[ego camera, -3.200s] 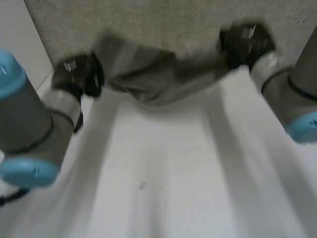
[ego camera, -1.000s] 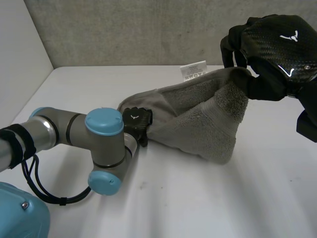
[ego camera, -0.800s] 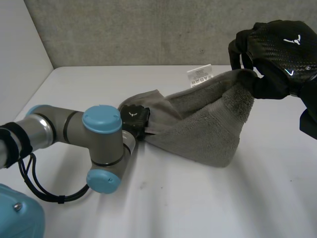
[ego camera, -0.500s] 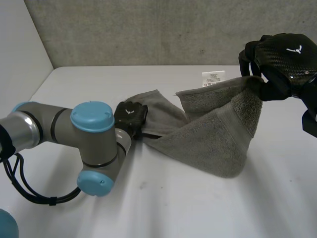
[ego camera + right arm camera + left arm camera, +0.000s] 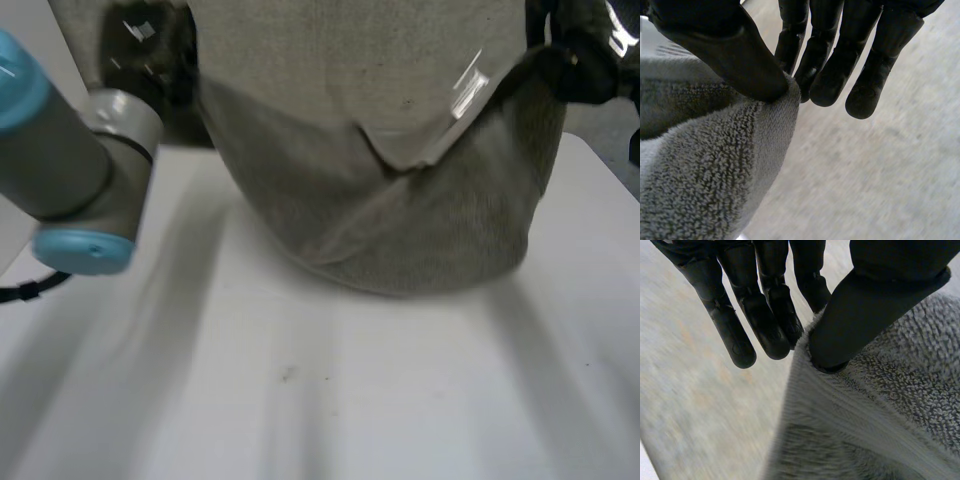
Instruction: Fold the towel.
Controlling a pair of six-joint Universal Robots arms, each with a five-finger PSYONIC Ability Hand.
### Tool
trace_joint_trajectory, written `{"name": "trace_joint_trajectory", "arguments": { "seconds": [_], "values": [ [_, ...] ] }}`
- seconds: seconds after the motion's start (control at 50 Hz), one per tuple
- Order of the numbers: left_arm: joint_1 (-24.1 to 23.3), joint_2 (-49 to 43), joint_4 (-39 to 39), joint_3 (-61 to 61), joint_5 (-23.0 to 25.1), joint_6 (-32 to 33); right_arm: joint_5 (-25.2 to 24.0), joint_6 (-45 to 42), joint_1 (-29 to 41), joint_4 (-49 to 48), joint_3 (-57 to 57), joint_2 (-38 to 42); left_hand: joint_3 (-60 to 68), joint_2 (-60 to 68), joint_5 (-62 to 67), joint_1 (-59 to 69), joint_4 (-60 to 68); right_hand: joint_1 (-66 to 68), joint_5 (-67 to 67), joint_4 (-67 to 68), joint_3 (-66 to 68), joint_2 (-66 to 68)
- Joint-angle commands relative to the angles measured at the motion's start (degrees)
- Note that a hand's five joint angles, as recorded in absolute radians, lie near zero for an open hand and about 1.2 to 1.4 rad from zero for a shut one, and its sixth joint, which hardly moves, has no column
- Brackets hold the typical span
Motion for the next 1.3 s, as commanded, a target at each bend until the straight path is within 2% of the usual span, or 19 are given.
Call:
{"name": "trace_joint_trajectory", "arguments": {
  "seconds": [0.02,0.12,0.2,0.28,0.3,0.32,0.34,0.36,0.42,0.5,0.6,0.64,0.66,0.7,0.88,0.92,1.14,1.26,1.3],
  "values": [
    [0.87,8.08,-3.18,-7.82,0.46,-8.03,-0.48,1.48,-2.1,-6.41,4.78,0.25,10.35,10.29,11.33,11.73,10.29,3.29,3.42,3.15,3.25,3.71],
    [3.15,14.05,-4.85,-26.06,5.36,-9.43,-3.47,0.16,-7.37,-0.78,9.62,0.43,10.35,10.29,11.33,11.73,10.29,3.29,3.42,3.15,3.25,3.71],
    [4.99,16.94,-4.67,-35.28,9.49,-9.43,-14.42,-7.62,-14.56,5.79,13.91,4.63,10.35,10.29,11.33,11.73,10.29,3.29,3.42,3.15,3.25,3.71],
    [8.77,20.99,-4.58,-44.88,14.77,-9.43,-19.29,-16.45,-18.8,12.05,15.33,7.28,10.35,10.29,11.33,11.73,10.29,3.29,3.42,3.15,3.25,3.71],
    [8.78,21.0,-4.58,-44.91,14.78,-9.43,-19.29,-21.24,-19.84,16.58,15.33,8.5,10.35,10.29,11.33,11.73,10.29,-0.81,-0.68,-0.96,-0.86,-0.39],
    [9.57,21.96,-4.58,-47.35,16.78,-9.43,-18.86,-26.16,-20.38,21.06,15.24,10.17,10.35,10.29,11.33,11.73,10.29,-27.67,-27.54,-27.81,-27.71,-27.24],
    [9.57,21.97,-4.58,-47.37,16.8,-9.43,-18.85,-26.21,-20.38,21.1,15.24,10.18,10.35,10.29,11.33,11.73,10.29,-27.93,-27.8,-28.08,-27.98,-27.51],
    [9.83,22.93,-4.49,-49.03,18.46,-9.52,-17.9,-31.25,-20.73,24.67,15.33,11.05,10.35,10.29,11.33,11.73,10.29,-53.08,-52.95,-53.23,-53.12,-52.66],
    [9.66,24.16,-4.49,-51.06,20.93,-9.61,-15.7,-37.09,-20.21,28.22,15.59,12.12,10.35,10.29,11.33,11.73,10.29,-56.36,-56.23,-56.51,-56.4,-55.94],
    [8.96,25.22,-4.32,-50.72,21.2,-9.61,-13.14,-35.44,-19.42,26.9,16.03,12.29,10.35,10.29,11.33,11.73,10.29,-58.05,-57.92,-58.19,-58.09,-57.63],
    [8.17,25.05,-3.79,-48.26,21.03,-9.7,-10.33,-25.15,-14.58,22.51,15.94,11.42,10.35,10.29,11.33,11.73,10.29,-57.88,-57.75,-58.02,-57.92,-57.46],
    [8.08,24.96,-3.79,-47.21,21.02,-9.7,-6.74,-14.31,-12.13,19.89,15.94,7.92,10.35,10.29,11.33,11.73,10.29,-57.21,-57.08,-57.35,-57.25,-56.79],
    [8.08,24.96,-3.79,-46.24,21.02,-9.78,-6.72,-14.25,-12.12,19.87,15.94,7.9,10.35,10.29,11.33,11.73,10.29,-57.21,-57.08,-57.35,-57.25,-56.79],
    [7.99,25.05,-3.79,-44.93,21.02,-9.87,-2.7,-5.86,-8.19,18.04,16.21,5.71,10.35,10.29,11.33,11.73,10.29,-57.54,-57.41,-57.68,-57.58,-57.12],
    [6.5,26.01,-4.32,-39.38,20.67,-10.05,5.41,4.11,5.72,15.3,14.8,6.32,10.35,10.29,11.33,11.73,10.29,-60.74,-60.61,-60.88,-60.78,-60.32],
    [4.66,27.85,-4.41,-36.67,20.5,-10.05,7.77,7.52,10.1,13.64,12.44,9.72,10.35,10.29,11.33,11.73,10.29,-61.75,-61.62,-61.89,-61.79,-61.33],
    [1.05,30.84,-4.49,-30.59,17.42,-9.96,15.42,14.93,19.43,11.79,1.35,22.75,10.35,10.29,11.33,11.73,10.29,-61.92,-61.79,-62.06,-61.96,-61.49],
    [0.34,30.85,-4.49,-30.06,16.63,-10.05,23.16,15.72,22.07,11.7,-3.22,31.89,10.35,10.29,11.33,11.73,10.29,-62.08,-61.95,-62.23,-62.13,-61.66],
    [0.52,30.76,-4.49,-30.15,16.54,-9.96,28.93,14.93,22.07,11.0,-3.39,34.17,10.35,10.29,11.33,11.73,10.29,-61.75,-61.62,-61.89,-61.79,-61.33]
  ]
}}
